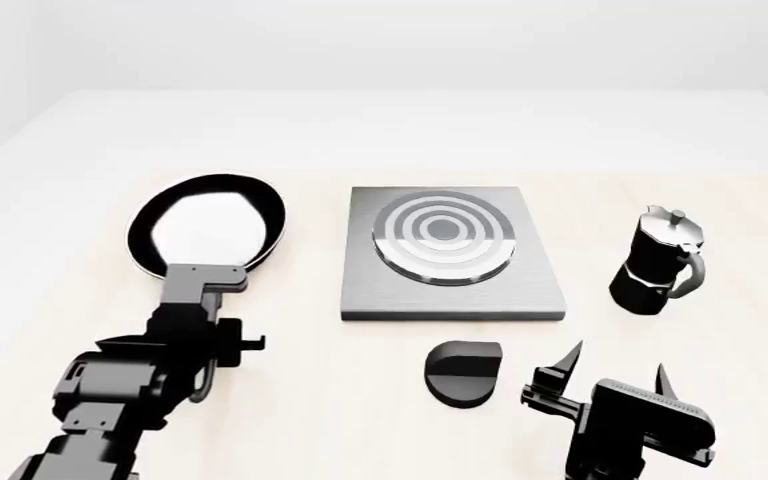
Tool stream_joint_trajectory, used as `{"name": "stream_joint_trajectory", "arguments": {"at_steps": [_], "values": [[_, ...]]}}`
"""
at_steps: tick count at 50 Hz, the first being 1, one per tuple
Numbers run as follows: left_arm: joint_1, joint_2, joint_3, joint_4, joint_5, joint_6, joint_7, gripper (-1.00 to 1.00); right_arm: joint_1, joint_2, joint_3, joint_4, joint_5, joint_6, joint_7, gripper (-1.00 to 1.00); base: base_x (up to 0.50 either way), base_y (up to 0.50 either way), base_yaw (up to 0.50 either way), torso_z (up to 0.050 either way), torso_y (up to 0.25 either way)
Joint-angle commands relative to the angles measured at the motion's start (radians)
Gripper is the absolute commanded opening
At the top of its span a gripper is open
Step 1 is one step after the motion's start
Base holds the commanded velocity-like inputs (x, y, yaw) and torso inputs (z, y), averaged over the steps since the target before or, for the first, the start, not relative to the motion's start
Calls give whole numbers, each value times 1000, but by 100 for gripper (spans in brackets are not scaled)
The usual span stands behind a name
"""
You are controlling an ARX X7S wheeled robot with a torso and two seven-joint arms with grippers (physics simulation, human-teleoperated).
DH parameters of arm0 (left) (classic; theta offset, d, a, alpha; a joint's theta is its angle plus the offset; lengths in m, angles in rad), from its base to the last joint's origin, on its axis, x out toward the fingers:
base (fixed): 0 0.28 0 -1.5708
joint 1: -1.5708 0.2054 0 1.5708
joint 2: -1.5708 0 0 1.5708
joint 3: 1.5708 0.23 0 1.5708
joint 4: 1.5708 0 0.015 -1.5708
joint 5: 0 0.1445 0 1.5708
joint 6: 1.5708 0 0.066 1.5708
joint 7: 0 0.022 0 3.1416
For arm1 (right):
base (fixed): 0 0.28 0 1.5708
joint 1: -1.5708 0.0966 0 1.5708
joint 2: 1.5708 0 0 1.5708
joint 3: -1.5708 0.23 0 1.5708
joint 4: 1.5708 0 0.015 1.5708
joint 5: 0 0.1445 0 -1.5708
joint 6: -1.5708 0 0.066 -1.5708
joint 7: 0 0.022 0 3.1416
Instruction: Turn on the stove and put the frying pan on it.
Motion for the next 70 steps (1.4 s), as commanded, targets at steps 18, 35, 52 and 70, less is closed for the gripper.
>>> {"name": "stream_joint_trajectory", "arguments": {"at_steps": [18,35,52,70], "values": [[2,-60,-21,495,-94,-205,-51,-100,3,3,-8,-1,5,5,4,100,0,0,0,0,0],[-116,-96,147,734,-148,-367,56,-100,5,4,-11,4,8,1,7,100,0,0,0,0,2],[-244,-65,267,723,-184,-420,171,-100,7,8,-15,8,13,-4,5,100,0,0,0,0,2],[-343,-8,329,577,-176,-415,233,-100,14,9,-19,26,16,-16,2,100,0,0,0,0,2]]}}
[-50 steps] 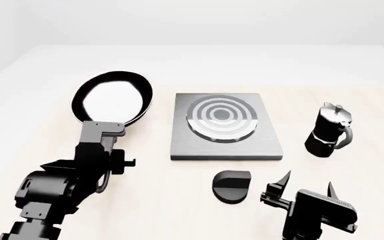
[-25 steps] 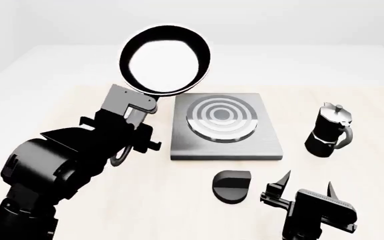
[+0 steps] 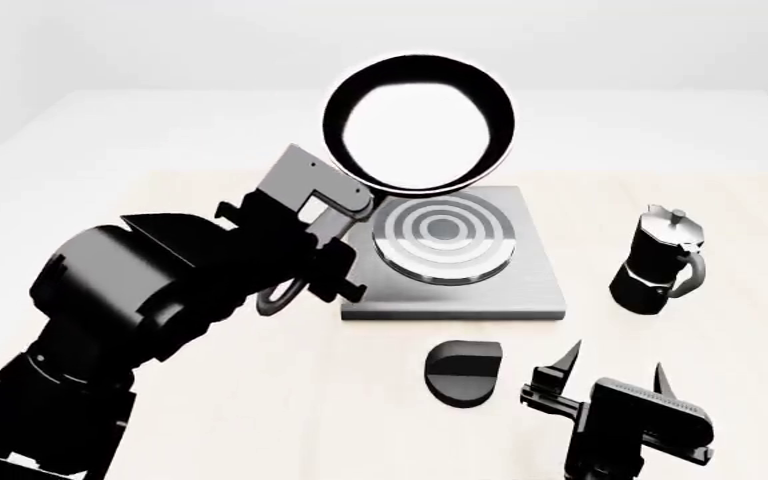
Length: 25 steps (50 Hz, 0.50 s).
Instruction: Turn on the stove and put the frying pan on it.
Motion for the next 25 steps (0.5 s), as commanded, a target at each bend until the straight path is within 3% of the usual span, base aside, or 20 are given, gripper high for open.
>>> {"name": "stream_joint_trajectory", "arguments": {"at_steps": [1,25], "values": [[-78,36,24,-86,61,21,34,-100,5,0,-3,14,2,-9,-2,100,0,0,0,0,0],[-88,139,8,-278,53,57,35,-100,13,2,-9,23,8,-9,-3,100,0,0,0,0,2]]}}
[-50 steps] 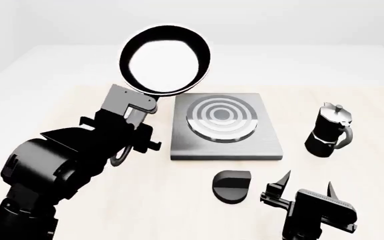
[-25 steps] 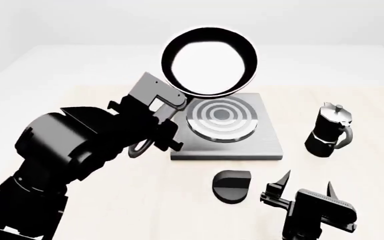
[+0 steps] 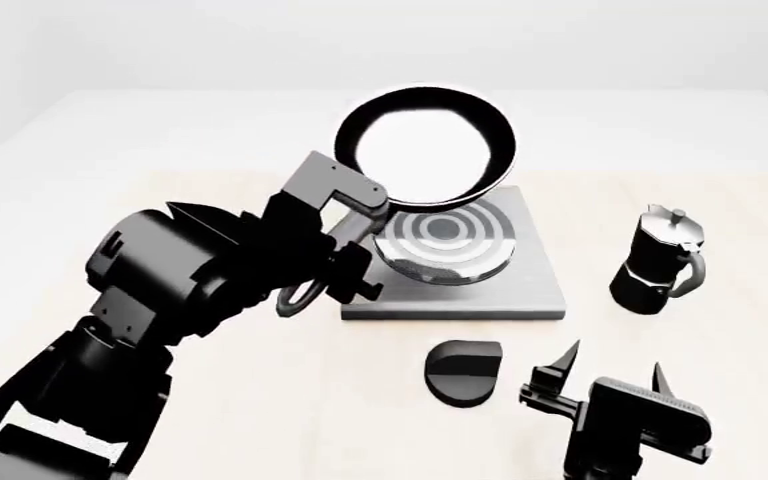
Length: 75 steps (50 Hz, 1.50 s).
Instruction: Turn on the stove and put the frying pan on it.
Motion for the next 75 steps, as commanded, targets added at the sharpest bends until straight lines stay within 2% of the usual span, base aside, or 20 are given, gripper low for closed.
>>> {"name": "stream_joint_trajectory", "arguments": {"at_steps": [1,12,21,75], "values": [[-29,45,-29,-56,29,32,-6,-100,5,1,-3,6,4,0,-2,100,0,0,0,0,0],[-6,59,-23,-67,20,43,-5,-100,3,3,-5,-1,7,4,1,100,0,0,0,1,2],[-4,50,49,-58,41,33,8,-100,1,6,-7,-11,8,11,4,100,0,0,0,0,1],[14,48,98,-55,24,46,16,-100,17,7,-20,30,14,-15,-1,100,0,0,0,0,2]]}}
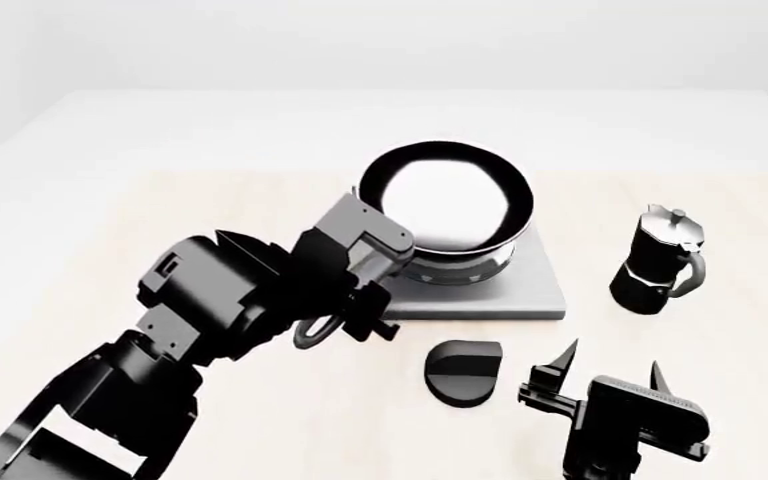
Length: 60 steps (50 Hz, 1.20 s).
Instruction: Turn on the stove and put the frying pan on it.
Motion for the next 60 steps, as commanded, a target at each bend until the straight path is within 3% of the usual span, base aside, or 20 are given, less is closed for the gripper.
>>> {"name": "stream_joint_trajectory", "arguments": {"at_steps": [1,46,47,60], "values": [[-14,6,-16,12,26,19,-7,-100,5,-1,-3,18,0,-11,-2,100,0,0,0,0,0],[-2,21,-2,-63,46,96,-31,-100,2,6,-11,0,8,-3,7,100,0,0,0,0,2],[-1,19,-3,-53,42,90,-31,100,2,6,-11,-1,8,-2,7,100,0,0,0,0,0],[-3,12,-9,20,16,80,-28,100,1,8,-12,-1,12,-4,8,100,0,0,0,1,0]]}}
